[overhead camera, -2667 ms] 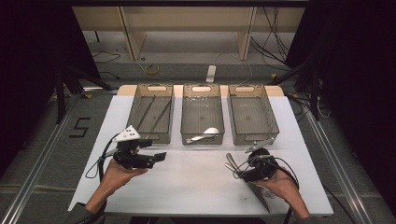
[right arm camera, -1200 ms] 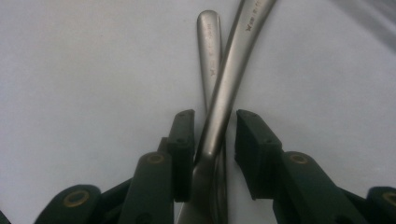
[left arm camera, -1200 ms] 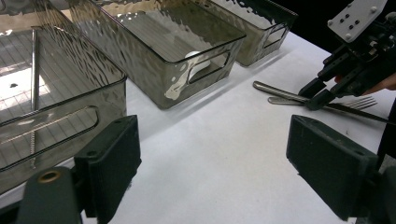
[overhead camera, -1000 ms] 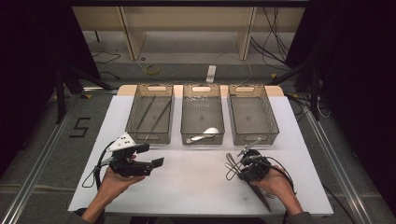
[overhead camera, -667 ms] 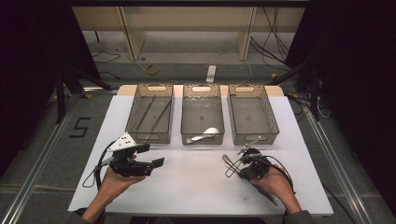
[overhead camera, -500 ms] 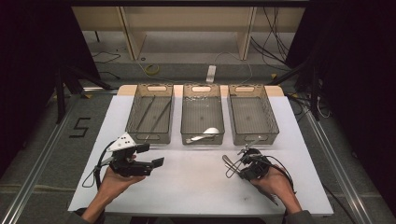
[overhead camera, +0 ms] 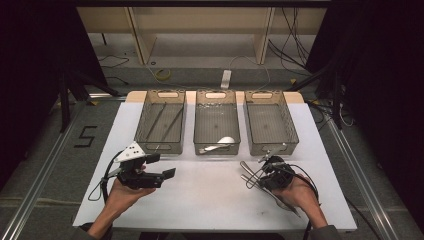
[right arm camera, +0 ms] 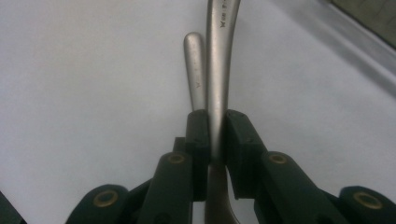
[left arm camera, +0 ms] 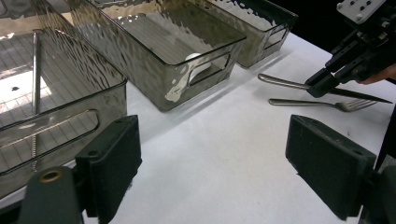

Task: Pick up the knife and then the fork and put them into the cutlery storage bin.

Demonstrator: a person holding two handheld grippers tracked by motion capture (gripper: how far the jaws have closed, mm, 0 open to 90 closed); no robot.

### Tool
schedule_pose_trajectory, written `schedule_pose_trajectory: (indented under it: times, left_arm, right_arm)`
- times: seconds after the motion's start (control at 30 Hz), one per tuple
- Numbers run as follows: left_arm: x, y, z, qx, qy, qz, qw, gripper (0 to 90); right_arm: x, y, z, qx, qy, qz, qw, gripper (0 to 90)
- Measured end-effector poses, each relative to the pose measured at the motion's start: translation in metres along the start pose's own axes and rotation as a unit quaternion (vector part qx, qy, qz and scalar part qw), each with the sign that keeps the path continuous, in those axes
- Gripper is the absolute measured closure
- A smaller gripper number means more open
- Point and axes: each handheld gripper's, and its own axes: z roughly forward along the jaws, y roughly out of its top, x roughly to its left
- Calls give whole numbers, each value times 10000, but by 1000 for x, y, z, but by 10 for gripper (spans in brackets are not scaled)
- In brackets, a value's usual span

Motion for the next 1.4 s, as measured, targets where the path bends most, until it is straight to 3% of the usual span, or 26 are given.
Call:
schedule_pose_trajectory:
  times: [0.4,0.77,1.03,1.4]
  left_arm:
    - [2,1,-2,-165,26,-39,9999,178]
    - [3,1,-3,-285,93,-90,9995,178]
    - [4,2,-5,-383,138,-92,9991,178]
    - [4,2,-5,-418,167,-99,9989,177]
  right_arm:
    - [-8,9,-24,-404,-65,-40,9992,808]
    - [-19,31,-41,-630,-145,-65,9979,808]
    - [-34,52,-52,-785,-194,6,9967,808]
    - [-58,83,-54,-875,-301,201,9955,808]
